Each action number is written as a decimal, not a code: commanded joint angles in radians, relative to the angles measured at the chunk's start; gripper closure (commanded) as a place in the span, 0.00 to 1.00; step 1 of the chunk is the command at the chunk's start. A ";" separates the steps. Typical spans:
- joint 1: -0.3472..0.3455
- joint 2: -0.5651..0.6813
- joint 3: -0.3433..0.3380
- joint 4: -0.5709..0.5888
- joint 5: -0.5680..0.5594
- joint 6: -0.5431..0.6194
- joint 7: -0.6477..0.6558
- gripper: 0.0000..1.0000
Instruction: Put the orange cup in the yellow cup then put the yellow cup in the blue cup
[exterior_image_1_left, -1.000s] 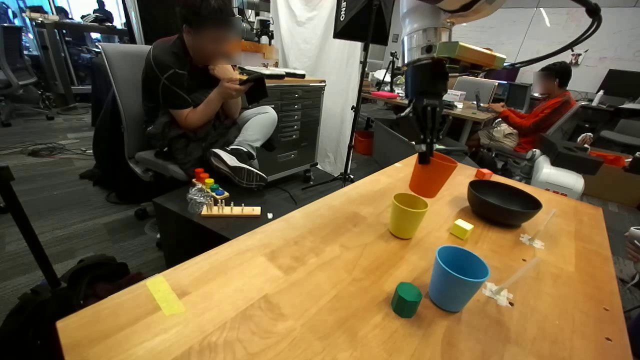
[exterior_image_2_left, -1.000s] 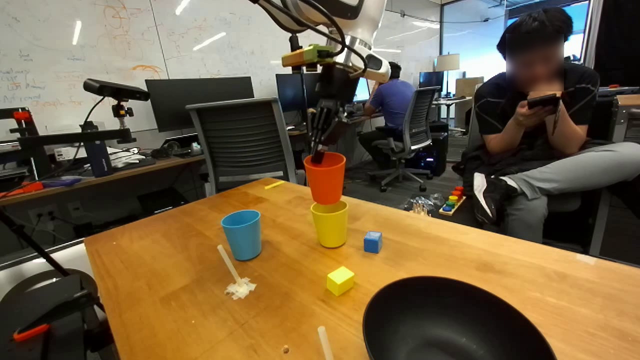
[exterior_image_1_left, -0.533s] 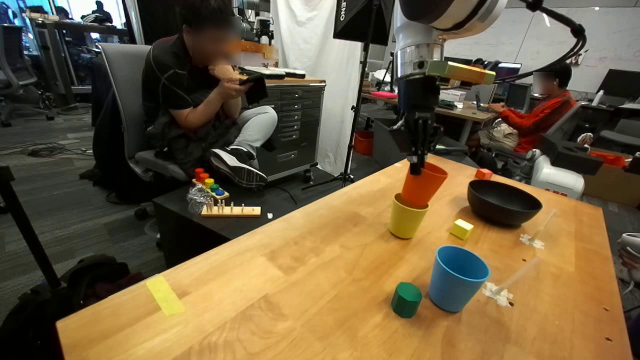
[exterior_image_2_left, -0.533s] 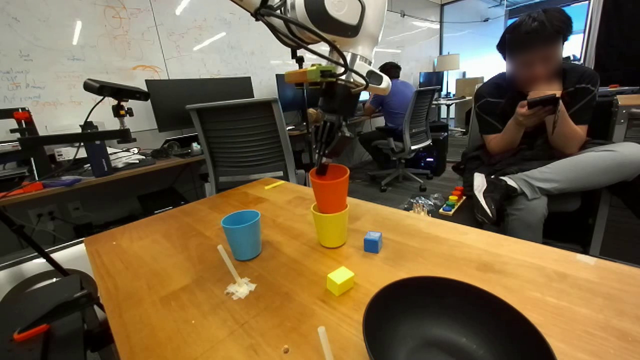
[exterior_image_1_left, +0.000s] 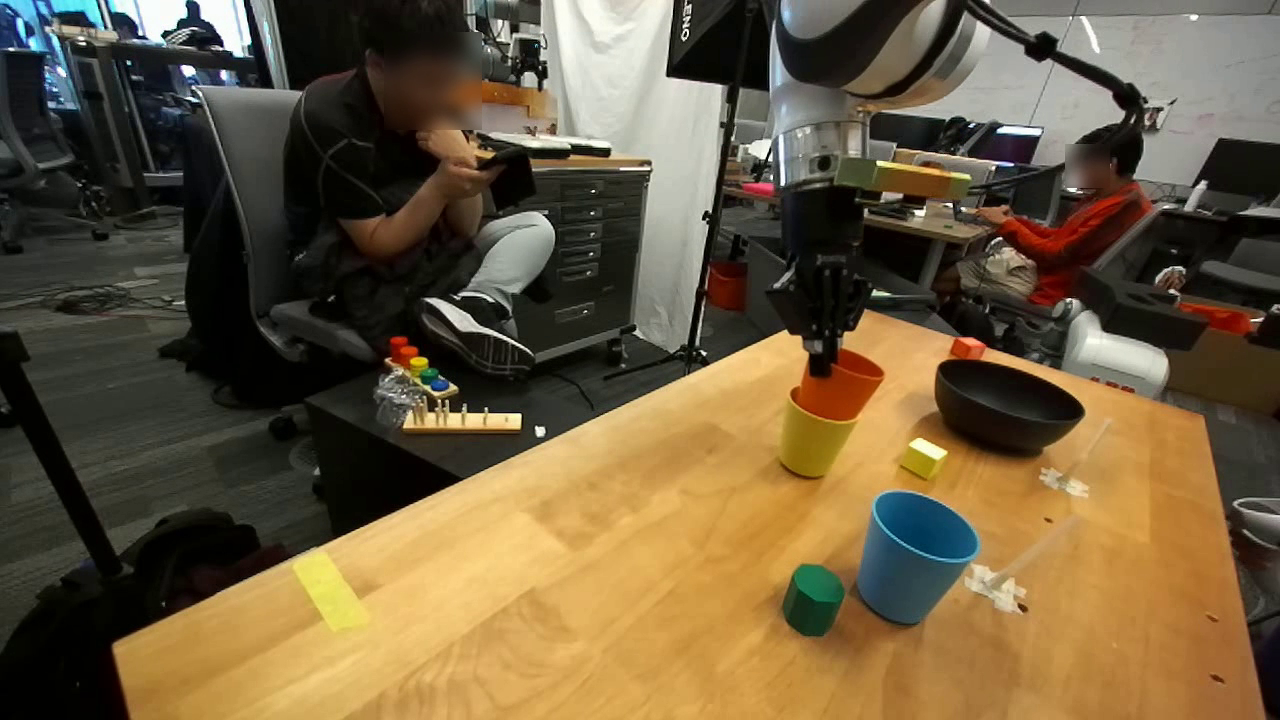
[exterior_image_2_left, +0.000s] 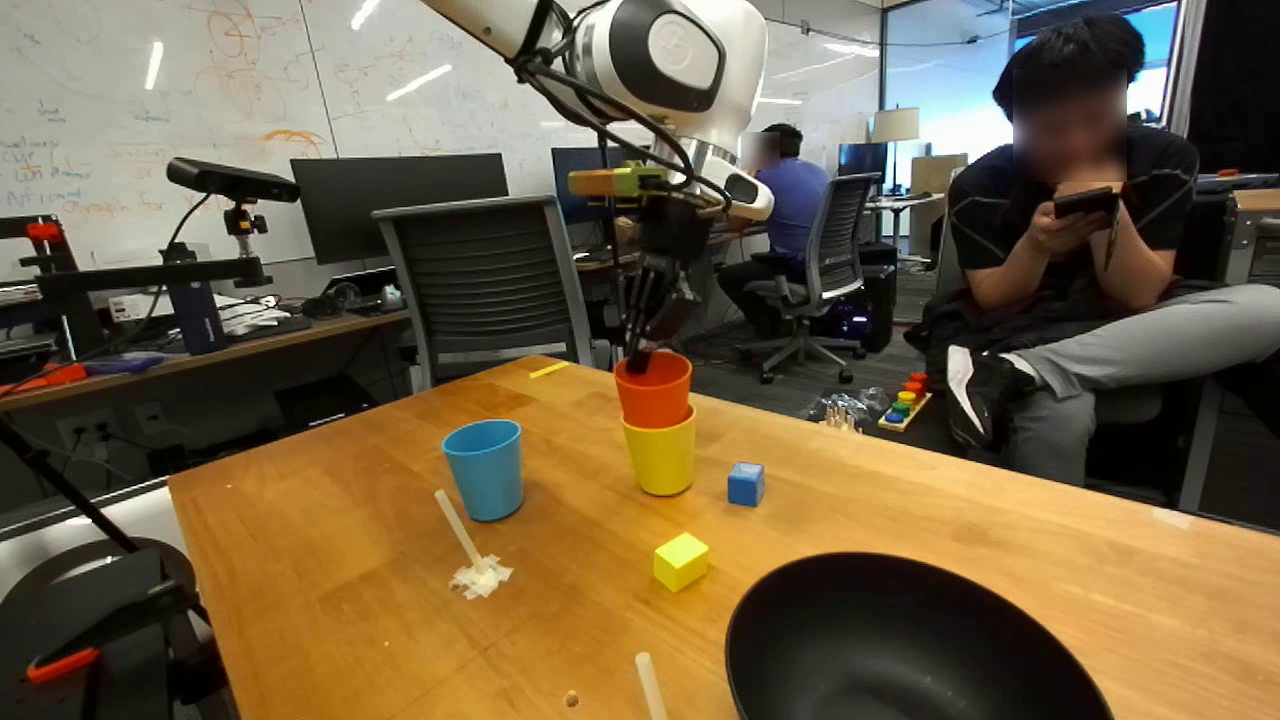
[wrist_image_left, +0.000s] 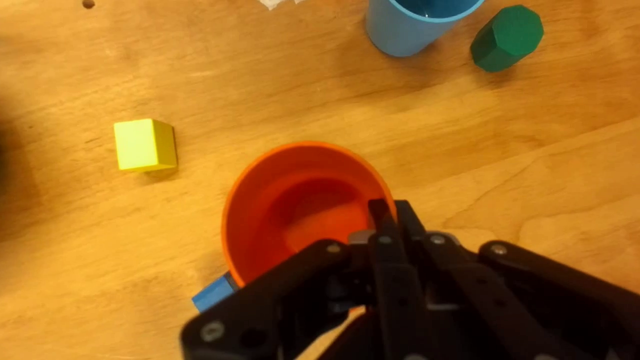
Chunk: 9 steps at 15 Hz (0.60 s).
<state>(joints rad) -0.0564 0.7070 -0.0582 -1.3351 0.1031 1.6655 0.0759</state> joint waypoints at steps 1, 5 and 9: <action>0.001 0.037 -0.001 0.023 -0.023 0.012 0.016 0.99; -0.005 0.083 -0.011 0.045 -0.034 0.010 0.028 0.97; -0.006 0.112 -0.014 0.076 -0.036 0.009 0.050 0.53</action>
<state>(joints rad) -0.0630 0.7817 -0.0678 -1.3099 0.0845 1.6799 0.0986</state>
